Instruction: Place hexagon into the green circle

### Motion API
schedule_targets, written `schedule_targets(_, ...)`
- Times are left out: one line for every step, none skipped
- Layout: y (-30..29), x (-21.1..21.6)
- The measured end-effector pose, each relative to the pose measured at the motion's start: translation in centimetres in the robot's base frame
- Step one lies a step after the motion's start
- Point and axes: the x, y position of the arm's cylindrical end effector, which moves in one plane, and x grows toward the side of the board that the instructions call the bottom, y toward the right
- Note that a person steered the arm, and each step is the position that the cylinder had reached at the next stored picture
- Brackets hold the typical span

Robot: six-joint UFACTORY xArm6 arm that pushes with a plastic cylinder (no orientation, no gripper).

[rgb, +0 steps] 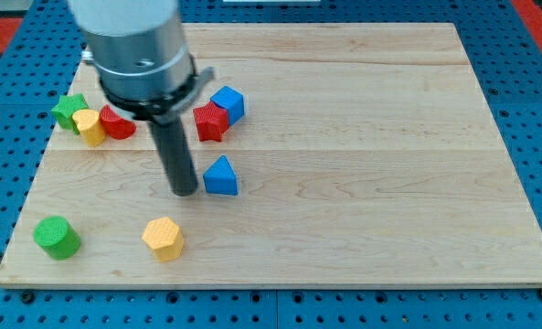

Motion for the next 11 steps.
schedule_targets(3.2, 2.3)
schedule_targets(1.4, 5.8)
schedule_targets(-2.2, 7.4)
schedule_targets(-3.4, 7.7)
schedule_targets(-4.5, 7.7)
schedule_targets(-5.8, 7.7)
schedule_targets(-7.2, 7.7)
schedule_targets(-8.0, 7.7)
schedule_targets(-8.1, 7.7)
schedule_targets(-5.7, 6.4)
schedule_targets(-2.5, 3.4)
